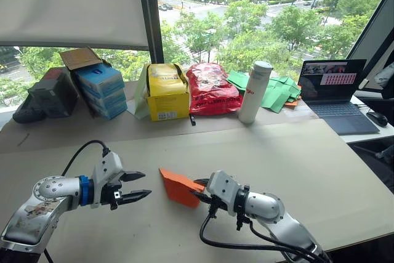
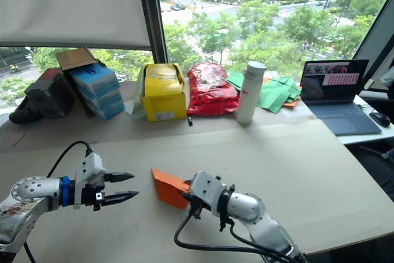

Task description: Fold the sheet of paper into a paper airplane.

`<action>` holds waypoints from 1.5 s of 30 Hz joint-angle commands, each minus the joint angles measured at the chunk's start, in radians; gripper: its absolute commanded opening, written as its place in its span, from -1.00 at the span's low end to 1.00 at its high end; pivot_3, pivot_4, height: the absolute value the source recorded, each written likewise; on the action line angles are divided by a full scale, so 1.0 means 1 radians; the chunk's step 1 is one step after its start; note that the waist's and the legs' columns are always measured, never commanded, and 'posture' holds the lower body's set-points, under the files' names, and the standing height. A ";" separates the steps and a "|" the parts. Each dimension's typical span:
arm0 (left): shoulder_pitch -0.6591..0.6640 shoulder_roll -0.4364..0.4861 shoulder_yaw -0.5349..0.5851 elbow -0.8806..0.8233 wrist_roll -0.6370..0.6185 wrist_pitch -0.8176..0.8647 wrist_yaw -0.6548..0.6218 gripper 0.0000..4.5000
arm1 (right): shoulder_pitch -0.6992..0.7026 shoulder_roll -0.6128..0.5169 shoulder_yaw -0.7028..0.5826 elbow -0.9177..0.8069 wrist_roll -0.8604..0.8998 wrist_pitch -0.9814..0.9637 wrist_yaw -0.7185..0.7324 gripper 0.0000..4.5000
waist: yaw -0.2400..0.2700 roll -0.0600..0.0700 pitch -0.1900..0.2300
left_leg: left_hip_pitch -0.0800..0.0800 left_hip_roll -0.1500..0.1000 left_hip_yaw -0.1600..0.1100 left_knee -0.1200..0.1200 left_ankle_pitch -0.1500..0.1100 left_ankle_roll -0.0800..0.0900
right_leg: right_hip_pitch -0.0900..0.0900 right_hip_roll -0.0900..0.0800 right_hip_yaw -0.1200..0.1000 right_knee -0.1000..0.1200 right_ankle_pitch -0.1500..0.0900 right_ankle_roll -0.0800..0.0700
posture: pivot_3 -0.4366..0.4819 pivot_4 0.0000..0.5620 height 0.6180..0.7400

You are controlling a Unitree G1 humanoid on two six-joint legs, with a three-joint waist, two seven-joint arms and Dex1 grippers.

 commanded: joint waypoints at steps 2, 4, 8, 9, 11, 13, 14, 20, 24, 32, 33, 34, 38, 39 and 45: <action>-0.007 -0.012 0.027 -0.004 -0.017 -0.025 0.008 0.29 | -0.045 0.002 -0.006 0.037 0.017 -0.113 0.053 -0.98 | 0.000 0.000 0.000 | 0.000 0.000 0.000 0.000 0.000 0.000 | 0.000 0.000 0.000 0.000 0.000 0.000 | -0.05 -0.47 1.00; -0.004 -0.019 0.030 -0.001 -0.022 -0.026 0.008 0.29 | -0.065 -0.005 -0.011 0.064 0.032 -0.169 0.092 -0.98 | 0.000 0.000 0.000 | 0.000 0.000 0.000 0.000 0.000 0.000 | 0.000 0.000 0.000 0.000 0.000 0.000 | -0.05 -0.47 1.00; -0.006 -0.029 0.039 0.026 -0.035 -0.032 -0.007 0.29 | -0.120 -0.067 -0.004 0.138 0.046 -0.344 0.237 -0.98 | 0.000 0.000 0.000 | 0.000 0.000 0.000 0.000 0.000 0.000 | 0.000 0.000 0.000 0.000 0.000 0.000 | -0.05 -0.47 1.00; -0.007 -0.028 0.040 0.032 -0.042 -0.034 -0.020 0.29 | -0.140 -0.087 0.001 0.161 0.051 -0.399 0.282 -0.98 | 0.000 0.000 0.000 | 0.000 0.000 0.000 0.000 0.000 0.000 | 0.001 0.000 0.000 0.000 0.000 0.000 | -0.05 -0.47 1.00; -0.011 -0.025 0.039 0.043 -0.054 -0.038 -0.039 0.29 | -0.170 -0.109 0.005 0.203 0.061 -0.479 0.344 -0.98 | -0.001 0.000 0.000 | 0.000 0.000 0.000 0.000 0.000 0.000 | 0.000 0.000 0.000 0.000 0.000 0.000 | -0.05 -0.47 1.00; -0.019 -0.022 0.042 0.050 -0.075 -0.044 -0.066 0.29 | -0.211 -0.116 0.006 0.266 0.075 -0.545 0.399 -0.98 | -0.001 0.000 0.000 | 0.000 0.000 0.000 0.000 0.000 0.000 | 0.001 0.000 0.000 0.000 0.000 0.000 | -0.05 -0.47 1.00; -0.023 -0.017 0.044 0.050 -0.086 -0.040 -0.082 0.29 | -0.233 -0.115 0.007 0.305 0.075 -0.582 0.422 -0.98 | -0.001 0.000 0.000 | 0.000 0.000 0.000 0.000 0.000 0.000 | 0.000 0.000 0.000 0.000 0.000 0.000 | -0.05 -0.47 1.00; -0.022 0.028 0.051 0.036 -0.108 -0.031 -0.148 0.29 | -0.311 -0.065 0.009 0.469 0.052 -0.699 0.453 -0.98 | -0.002 0.000 0.000 | 0.000 0.000 0.000 0.000 0.000 0.000 | 0.000 0.000 0.000 0.000 0.000 -0.001 | -0.05 -0.47 1.00; -0.019 0.044 0.062 0.026 -0.118 -0.022 -0.157 0.29 | -0.311 -0.036 0.009 0.489 0.043 -0.700 0.441 -0.98 | -0.002 0.000 0.000 | -0.001 0.000 0.000 -0.001 0.000 0.000 | -0.001 -0.001 0.001 0.000 0.000 -0.001 | -0.05 -0.47 1.00; -0.024 0.049 0.049 0.074 -0.098 -0.062 -0.179 0.29 | -0.283 -0.025 0.011 0.430 0.038 -0.569 0.427 -0.98 | -0.001 0.000 0.000 | -0.001 0.000 0.000 0.000 0.000 0.000 | -0.001 -0.001 0.001 0.000 0.000 -0.001 | -0.05 -0.47 1.00; -0.031 0.046 0.042 0.085 -0.092 -0.069 -0.182 0.29 | -0.284 -0.029 0.009 0.421 0.034 -0.557 0.426 -0.98 | -0.001 0.000 0.000 | -0.001 0.000 0.000 0.000 0.000 0.000 | -0.001 0.000 0.001 0.000 0.000 -0.001 | -0.05 -0.47 1.00; -0.038 0.043 0.035 0.096 -0.087 -0.076 -0.183 0.29 | -0.284 -0.034 0.007 0.412 0.033 -0.543 0.427 -0.73 | -0.001 0.000 0.000 | -0.001 0.000 0.000 0.000 0.000 0.000 | -0.002 0.000 0.001 0.000 0.000 -0.001 | -0.05 -0.47 1.00; -0.066 0.026 0.011 0.129 -0.074 -0.098 -0.193 0.29 | -0.267 -0.056 -0.002 0.344 0.052 -0.477 0.436 -0.16 | 0.000 0.000 0.000 | -0.001 0.000 0.000 0.000 0.000 0.000 | -0.002 0.000 0.001 0.000 0.000 -0.001 | -0.05 -0.47 1.00; -0.075 0.020 0.003 0.137 -0.072 -0.102 -0.193 0.29 | -0.259 -0.064 -0.006 0.319 0.056 -0.456 0.433 0.04 | 0.001 0.000 0.000 | -0.001 0.000 0.000 0.000 0.000 0.000 | -0.002 -0.001 0.001 0.000 0.000 -0.001 | -0.05 -0.47 1.00; -0.118 -0.014 -0.047 0.201 -0.059 -0.146 -0.232 -0.39 | -0.212 -0.112 -0.053 0.153 0.101 -0.294 0.417 0.79 | 0.001 0.000 0.000 | -0.001 0.000 0.000 0.000 0.000 0.000 | -0.002 -0.001 0.001 0.000 0.000 -0.001 | -0.05 -0.47 1.00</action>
